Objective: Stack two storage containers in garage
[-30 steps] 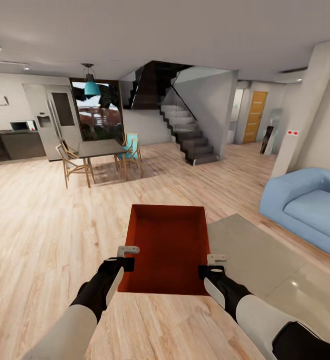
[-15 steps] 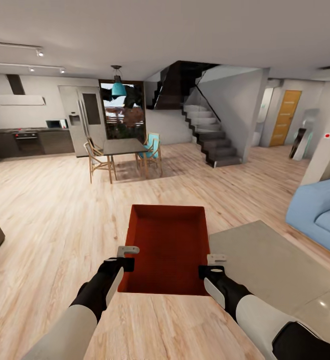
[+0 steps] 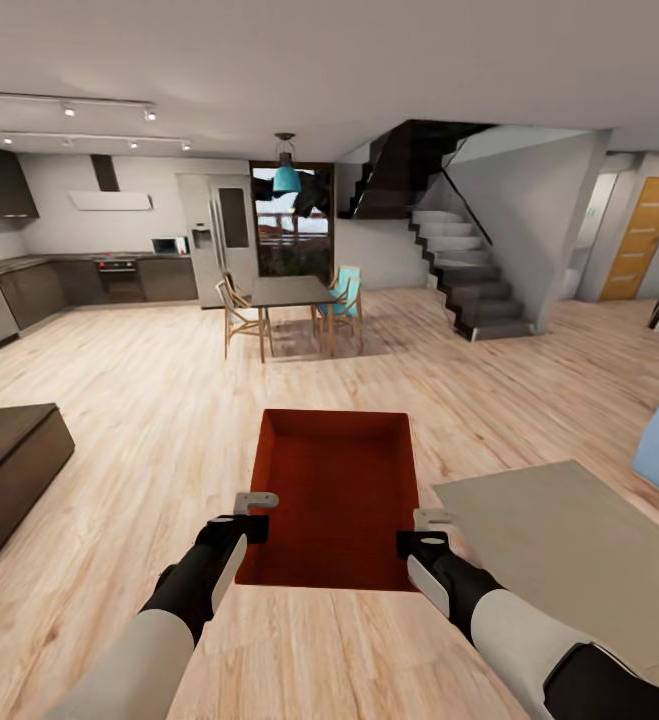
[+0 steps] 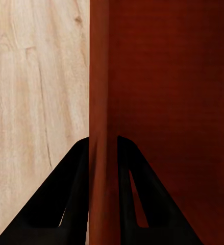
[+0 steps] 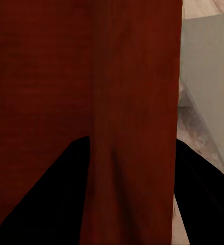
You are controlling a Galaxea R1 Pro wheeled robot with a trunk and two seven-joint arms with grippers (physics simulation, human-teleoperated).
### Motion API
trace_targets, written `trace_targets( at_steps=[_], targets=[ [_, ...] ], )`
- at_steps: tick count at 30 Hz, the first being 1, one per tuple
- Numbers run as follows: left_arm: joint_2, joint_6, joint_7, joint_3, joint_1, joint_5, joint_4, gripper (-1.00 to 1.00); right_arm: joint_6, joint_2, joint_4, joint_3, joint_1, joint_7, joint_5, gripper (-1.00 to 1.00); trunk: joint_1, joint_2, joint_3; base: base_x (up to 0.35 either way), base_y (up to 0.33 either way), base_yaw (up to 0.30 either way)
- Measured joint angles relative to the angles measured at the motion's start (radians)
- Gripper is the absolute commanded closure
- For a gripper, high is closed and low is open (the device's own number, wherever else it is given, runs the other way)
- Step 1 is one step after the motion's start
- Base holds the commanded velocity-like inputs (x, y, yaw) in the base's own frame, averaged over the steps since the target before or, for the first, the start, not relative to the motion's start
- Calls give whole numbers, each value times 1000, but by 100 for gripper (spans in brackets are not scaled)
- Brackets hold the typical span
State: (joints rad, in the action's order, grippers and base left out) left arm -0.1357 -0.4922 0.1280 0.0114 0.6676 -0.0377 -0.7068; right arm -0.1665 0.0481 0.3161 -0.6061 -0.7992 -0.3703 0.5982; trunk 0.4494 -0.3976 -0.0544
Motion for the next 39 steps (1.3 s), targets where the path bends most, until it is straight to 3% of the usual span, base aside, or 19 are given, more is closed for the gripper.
trace_targets(
  at_steps=[9,39],
  targets=[
    [1,0,-1,1,0,3,3,100,-2,0,1,-5,0,-4,6,100,0,0,0,73,0,176],
    [1,2,-2,0,0,5,8,100,-6,0,0,-4,0,-5,3,100,-1,0,0,319,0,1]
  ],
)
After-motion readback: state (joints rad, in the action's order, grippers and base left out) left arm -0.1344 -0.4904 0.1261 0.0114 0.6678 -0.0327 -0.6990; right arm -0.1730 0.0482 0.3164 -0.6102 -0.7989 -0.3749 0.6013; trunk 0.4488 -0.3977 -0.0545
